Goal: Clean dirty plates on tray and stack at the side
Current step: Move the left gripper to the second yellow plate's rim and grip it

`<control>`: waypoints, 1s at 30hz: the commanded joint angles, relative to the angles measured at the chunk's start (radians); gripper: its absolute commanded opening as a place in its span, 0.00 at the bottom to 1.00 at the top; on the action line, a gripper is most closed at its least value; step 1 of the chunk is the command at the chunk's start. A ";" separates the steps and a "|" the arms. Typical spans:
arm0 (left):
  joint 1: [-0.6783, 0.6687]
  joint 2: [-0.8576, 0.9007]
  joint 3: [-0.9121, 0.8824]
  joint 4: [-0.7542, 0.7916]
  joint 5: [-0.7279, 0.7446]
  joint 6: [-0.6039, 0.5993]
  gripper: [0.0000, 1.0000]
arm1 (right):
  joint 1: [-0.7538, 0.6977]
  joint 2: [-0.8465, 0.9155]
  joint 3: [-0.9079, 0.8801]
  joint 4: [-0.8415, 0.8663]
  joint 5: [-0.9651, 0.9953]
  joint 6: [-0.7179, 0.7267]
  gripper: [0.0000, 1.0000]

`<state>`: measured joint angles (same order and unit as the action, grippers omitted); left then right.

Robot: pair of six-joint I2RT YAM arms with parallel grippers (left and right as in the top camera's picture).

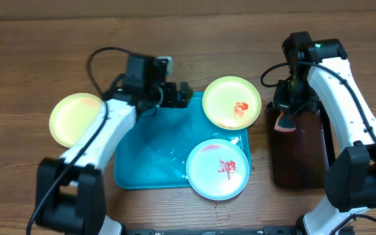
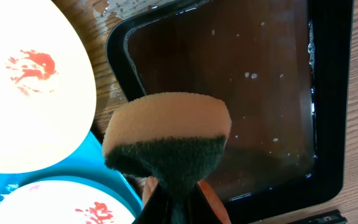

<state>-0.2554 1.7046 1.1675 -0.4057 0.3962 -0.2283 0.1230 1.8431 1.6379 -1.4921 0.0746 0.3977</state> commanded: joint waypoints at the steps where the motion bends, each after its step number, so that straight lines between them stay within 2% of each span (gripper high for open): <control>1: -0.021 0.068 0.008 0.054 0.146 0.031 1.00 | -0.003 -0.006 0.000 0.002 -0.002 -0.006 0.04; 4: -0.018 0.095 0.008 0.099 0.239 0.031 1.00 | -0.003 -0.006 0.000 0.002 -0.002 -0.006 0.04; 7: -0.010 0.097 0.008 0.121 0.266 0.031 1.00 | -0.003 -0.006 0.000 -0.001 -0.002 -0.006 0.04; 9: -0.011 0.097 0.008 0.138 0.289 0.030 0.80 | -0.003 -0.006 0.000 -0.002 -0.002 -0.006 0.04; 10: -0.011 0.097 0.008 0.139 0.300 0.030 0.79 | -0.003 -0.006 0.000 -0.002 -0.002 -0.006 0.04; 12: -0.011 0.097 0.008 0.138 0.312 0.021 0.63 | -0.003 -0.006 0.000 -0.001 -0.002 -0.006 0.04; 13: -0.013 0.098 0.008 0.132 0.309 -0.020 0.68 | -0.003 -0.006 0.000 -0.001 -0.002 -0.006 0.04; 14: -0.014 0.098 0.008 0.124 0.308 -0.049 0.59 | -0.003 -0.006 0.000 -0.001 -0.002 -0.006 0.04; 16: -0.019 0.098 0.008 0.097 0.275 -0.148 0.70 | -0.003 -0.006 0.000 -0.001 -0.002 -0.006 0.04; 17: -0.022 0.098 0.009 0.082 0.238 -0.201 0.68 | -0.003 -0.006 0.000 0.000 -0.002 -0.006 0.04; 18: -0.028 0.098 0.010 0.066 0.196 -0.252 0.72 | -0.003 -0.006 0.000 0.001 -0.002 -0.006 0.04; 19: -0.048 0.098 0.022 0.035 0.126 -0.315 0.83 | -0.003 -0.006 0.000 0.002 -0.002 -0.006 0.04; 24: -0.145 0.108 0.143 -0.121 -0.050 -0.356 0.80 | -0.003 -0.006 0.000 0.003 -0.025 -0.006 0.04; 30: -0.212 0.170 0.291 -0.261 -0.157 -0.412 0.82 | -0.003 -0.006 0.000 0.006 -0.036 -0.006 0.04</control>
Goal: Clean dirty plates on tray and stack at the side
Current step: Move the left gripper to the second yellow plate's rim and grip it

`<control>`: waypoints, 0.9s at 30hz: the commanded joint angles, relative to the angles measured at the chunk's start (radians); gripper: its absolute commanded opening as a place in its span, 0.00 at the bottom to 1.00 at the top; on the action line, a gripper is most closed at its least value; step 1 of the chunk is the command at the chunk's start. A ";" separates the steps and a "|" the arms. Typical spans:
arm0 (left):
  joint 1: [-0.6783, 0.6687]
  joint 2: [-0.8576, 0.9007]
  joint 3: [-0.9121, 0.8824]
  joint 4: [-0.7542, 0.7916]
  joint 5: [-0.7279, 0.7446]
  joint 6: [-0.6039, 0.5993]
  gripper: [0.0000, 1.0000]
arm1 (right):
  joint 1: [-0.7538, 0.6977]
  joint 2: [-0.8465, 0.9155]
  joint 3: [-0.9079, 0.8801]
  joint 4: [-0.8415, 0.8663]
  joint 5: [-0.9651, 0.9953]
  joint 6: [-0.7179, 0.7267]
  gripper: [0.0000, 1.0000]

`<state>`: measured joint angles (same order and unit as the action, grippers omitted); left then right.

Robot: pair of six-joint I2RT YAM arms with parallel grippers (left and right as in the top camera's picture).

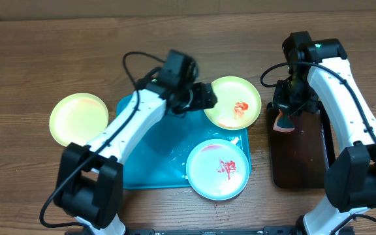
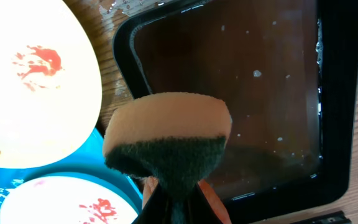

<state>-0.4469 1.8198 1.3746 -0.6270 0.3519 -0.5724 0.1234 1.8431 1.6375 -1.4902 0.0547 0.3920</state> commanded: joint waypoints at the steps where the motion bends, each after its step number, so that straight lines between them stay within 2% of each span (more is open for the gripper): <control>1: -0.020 0.068 0.098 -0.053 -0.115 -0.080 0.82 | -0.003 -0.006 0.001 0.004 -0.016 0.000 0.04; 4: -0.014 0.117 0.131 -0.101 -0.116 -0.133 0.84 | -0.003 -0.006 0.001 0.004 -0.016 0.000 0.04; 7: -0.010 0.174 0.159 -0.148 -0.115 -0.156 0.95 | -0.003 -0.006 0.000 0.006 -0.016 0.000 0.04; 8: -0.010 0.194 0.171 -0.164 -0.111 -0.161 0.95 | -0.003 -0.006 0.001 0.008 -0.016 -0.001 0.04; 11: -0.015 0.243 0.202 -0.190 -0.071 -0.156 0.87 | -0.003 -0.006 0.001 0.016 -0.016 -0.001 0.04; 22: -0.018 0.314 0.214 -0.135 0.042 -0.154 0.83 | -0.003 -0.006 0.001 0.016 -0.016 -0.001 0.04; 25: -0.018 0.328 0.214 -0.109 0.066 -0.166 0.72 | -0.003 -0.006 0.000 0.016 -0.016 -0.001 0.04; 27: -0.018 0.336 0.214 -0.099 0.072 -0.175 0.70 | -0.003 -0.006 0.001 0.016 -0.016 -0.001 0.04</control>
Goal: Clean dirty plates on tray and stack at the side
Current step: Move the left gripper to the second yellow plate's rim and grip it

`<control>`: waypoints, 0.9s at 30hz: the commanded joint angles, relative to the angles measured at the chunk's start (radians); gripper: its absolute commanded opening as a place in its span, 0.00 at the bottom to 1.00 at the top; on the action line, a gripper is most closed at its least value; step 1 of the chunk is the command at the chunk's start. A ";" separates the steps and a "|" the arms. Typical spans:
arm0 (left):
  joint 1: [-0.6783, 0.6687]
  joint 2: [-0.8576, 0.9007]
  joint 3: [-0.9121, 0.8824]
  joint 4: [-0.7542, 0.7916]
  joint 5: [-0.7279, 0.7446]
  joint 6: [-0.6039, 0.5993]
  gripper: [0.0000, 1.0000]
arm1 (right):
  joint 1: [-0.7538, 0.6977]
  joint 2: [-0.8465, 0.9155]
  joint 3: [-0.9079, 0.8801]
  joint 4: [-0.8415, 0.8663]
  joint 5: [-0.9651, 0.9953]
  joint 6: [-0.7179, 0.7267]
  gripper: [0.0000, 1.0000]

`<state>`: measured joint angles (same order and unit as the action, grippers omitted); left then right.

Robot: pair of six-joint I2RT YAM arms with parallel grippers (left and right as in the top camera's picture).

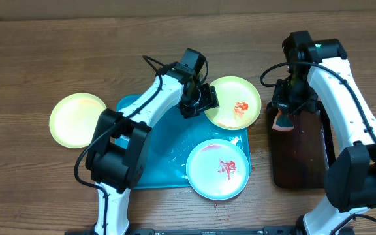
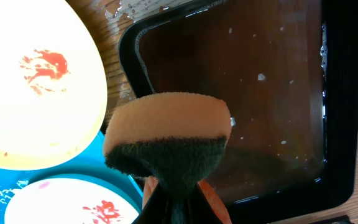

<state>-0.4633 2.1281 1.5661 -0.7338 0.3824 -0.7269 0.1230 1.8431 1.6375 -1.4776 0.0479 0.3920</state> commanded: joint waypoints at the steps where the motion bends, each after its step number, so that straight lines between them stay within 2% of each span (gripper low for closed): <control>1: -0.002 0.035 0.022 0.010 0.042 -0.029 0.68 | -0.003 -0.006 0.001 0.003 -0.009 -0.001 0.04; 4: -0.002 0.043 0.023 0.009 0.050 -0.030 0.65 | -0.003 -0.006 0.000 0.003 -0.009 -0.001 0.04; 8: -0.001 0.049 0.023 0.011 0.048 -0.038 0.53 | -0.003 -0.006 0.000 0.003 -0.009 -0.001 0.04; 12: -0.001 0.052 0.022 0.018 0.035 -0.060 0.19 | -0.003 -0.006 0.001 -0.001 -0.009 -0.001 0.04; 13: 0.000 0.052 0.023 0.017 0.032 -0.067 0.07 | -0.003 -0.006 0.000 -0.002 -0.009 -0.001 0.04; 14: 0.000 0.052 0.023 0.017 0.028 -0.067 0.04 | -0.003 -0.006 0.001 -0.005 -0.009 -0.001 0.04; 22: 0.034 0.052 0.023 -0.056 -0.114 -0.056 0.04 | -0.003 -0.006 0.001 -0.016 -0.009 -0.005 0.04; 27: 0.089 0.048 0.023 -0.175 -0.203 0.010 0.04 | -0.003 -0.006 0.001 -0.015 -0.009 -0.008 0.04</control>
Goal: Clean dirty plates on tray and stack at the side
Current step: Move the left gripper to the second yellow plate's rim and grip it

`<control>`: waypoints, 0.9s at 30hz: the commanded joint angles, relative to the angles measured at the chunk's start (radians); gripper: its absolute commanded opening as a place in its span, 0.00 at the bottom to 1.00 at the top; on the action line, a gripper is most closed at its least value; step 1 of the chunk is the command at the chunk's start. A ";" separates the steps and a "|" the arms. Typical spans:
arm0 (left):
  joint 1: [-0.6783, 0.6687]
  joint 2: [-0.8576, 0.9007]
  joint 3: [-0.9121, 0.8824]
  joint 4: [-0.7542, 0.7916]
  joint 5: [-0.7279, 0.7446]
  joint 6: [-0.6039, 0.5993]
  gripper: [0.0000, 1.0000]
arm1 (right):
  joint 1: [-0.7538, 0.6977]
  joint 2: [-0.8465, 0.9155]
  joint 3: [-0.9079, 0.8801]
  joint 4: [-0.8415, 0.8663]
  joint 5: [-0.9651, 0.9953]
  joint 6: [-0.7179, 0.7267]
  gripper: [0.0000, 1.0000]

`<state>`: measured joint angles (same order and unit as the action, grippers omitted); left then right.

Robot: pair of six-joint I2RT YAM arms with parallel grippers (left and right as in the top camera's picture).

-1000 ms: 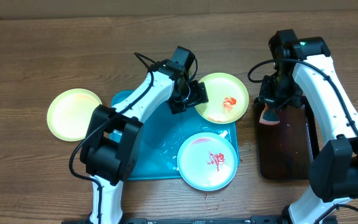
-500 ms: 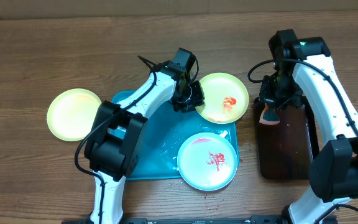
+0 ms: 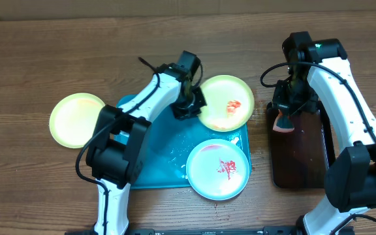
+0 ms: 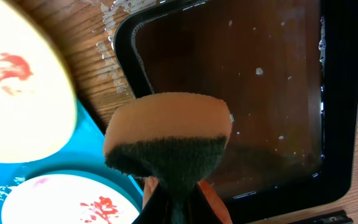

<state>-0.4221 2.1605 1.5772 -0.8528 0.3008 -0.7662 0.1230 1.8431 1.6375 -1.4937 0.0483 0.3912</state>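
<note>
A yellow-green plate point(image 3: 227, 111) with a red stain lies tilted over the back right corner of the blue tray point(image 3: 150, 153). My left gripper point(image 3: 189, 106) is at the plate's left rim and looks shut on it. A white plate point(image 3: 218, 168) with red smears rests on the tray's front right corner. A clean yellow-green plate point(image 3: 77, 119) lies on the table to the left. My right gripper point(image 4: 176, 194) is shut on an orange and green sponge point(image 4: 166, 134), held over the near left corner of the dark tray point(image 4: 241, 87).
The dark tray point(image 3: 300, 156) holds brownish water and stands right of the blue tray. Water drops wet the wood between the two trays. The blue tray's floor is wet with streaks. Bare wooden table lies behind and to the far left.
The stained yellow-green plate has shifted left and toward the front, further over the blue tray, with my left gripper on its rim. The right arm and sponge have not moved.
My left gripper was at the blue tray's back left corner, near the clean plate. Then it was over the tray's back edge, then at the stained yellow-green plate's left rim. Now that plate has shifted onto the tray. The right gripper held the sponge over the dark tray throughout.
</note>
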 commanded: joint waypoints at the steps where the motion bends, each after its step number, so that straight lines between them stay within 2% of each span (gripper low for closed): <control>1: 0.061 0.014 0.011 -0.086 -0.147 0.056 0.04 | -0.003 -0.006 0.000 0.003 -0.010 -0.008 0.04; 6: 0.119 0.010 0.011 -0.182 -0.265 0.107 0.04 | -0.003 -0.006 0.000 0.014 -0.010 -0.007 0.04; 12: 0.151 0.010 0.011 -0.184 -0.283 0.172 0.04 | -0.003 -0.006 0.001 0.018 -0.016 -0.015 0.04; 15: 0.164 0.010 0.011 -0.188 -0.282 0.169 0.04 | -0.003 -0.006 0.001 0.032 -0.084 -0.076 0.04; 20: 0.163 0.010 0.011 -0.230 -0.293 0.284 0.04 | 0.007 -0.006 0.001 0.064 -0.118 -0.098 0.04; 27: 0.148 0.010 0.003 -0.345 -0.385 0.325 0.04 | 0.069 -0.006 0.000 0.134 -0.273 -0.255 0.04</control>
<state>-0.2680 2.1506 1.6032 -1.1847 0.0250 -0.4946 0.1528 1.8431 1.6375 -1.3788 -0.1345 0.2291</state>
